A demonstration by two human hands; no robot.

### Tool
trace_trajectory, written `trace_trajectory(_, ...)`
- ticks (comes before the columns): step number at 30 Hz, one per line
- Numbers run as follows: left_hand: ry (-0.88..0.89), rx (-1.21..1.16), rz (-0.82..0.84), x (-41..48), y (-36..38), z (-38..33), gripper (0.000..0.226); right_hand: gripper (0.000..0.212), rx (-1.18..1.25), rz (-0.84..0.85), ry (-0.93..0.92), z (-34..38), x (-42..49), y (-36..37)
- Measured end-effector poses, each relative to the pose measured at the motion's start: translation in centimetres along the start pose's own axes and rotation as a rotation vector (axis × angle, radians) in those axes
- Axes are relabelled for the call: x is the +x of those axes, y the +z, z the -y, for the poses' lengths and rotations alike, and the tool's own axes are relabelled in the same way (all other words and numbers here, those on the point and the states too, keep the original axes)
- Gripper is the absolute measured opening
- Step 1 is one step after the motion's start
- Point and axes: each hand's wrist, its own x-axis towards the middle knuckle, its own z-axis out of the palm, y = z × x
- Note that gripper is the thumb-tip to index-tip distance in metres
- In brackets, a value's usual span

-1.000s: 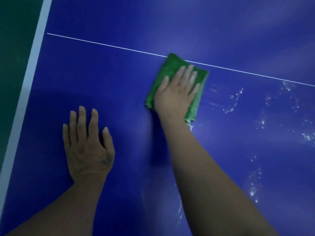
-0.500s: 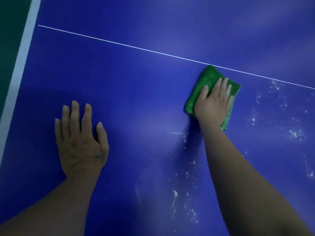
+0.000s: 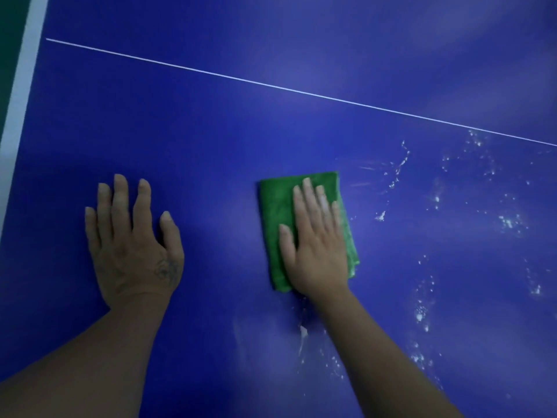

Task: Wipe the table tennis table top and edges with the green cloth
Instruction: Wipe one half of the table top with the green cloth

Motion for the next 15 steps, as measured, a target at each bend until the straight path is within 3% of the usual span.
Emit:
trace_trajectory(5, 0.005, -0.015, -0.009, 0.1, -0.1, 0.1, 0.063, 0.071, -0.045, -0.046, 0.360, -5.5, 5.1, -1.2)
trace_trajectory(9, 0.011, -0.014, -0.025, 0.0, -0.1, 0.2, 0.060, 0.074, -0.036, -0.042, 0.499, -5.8, 7.9, -0.8)
trace_trajectory(12, 0.017, -0.006, -0.022, -0.1, 0.1, 0.3, 0.061, 0.072, -0.027, -0.051, 0.615, -2.4, 7.4, -0.5)
trace_trajectory(15, 0.020, -0.009, -0.029, -0.1, 0.1, 0.4, 0.062, 0.070, -0.062, -0.075, 0.552, 4.7, 5.2, 0.4)
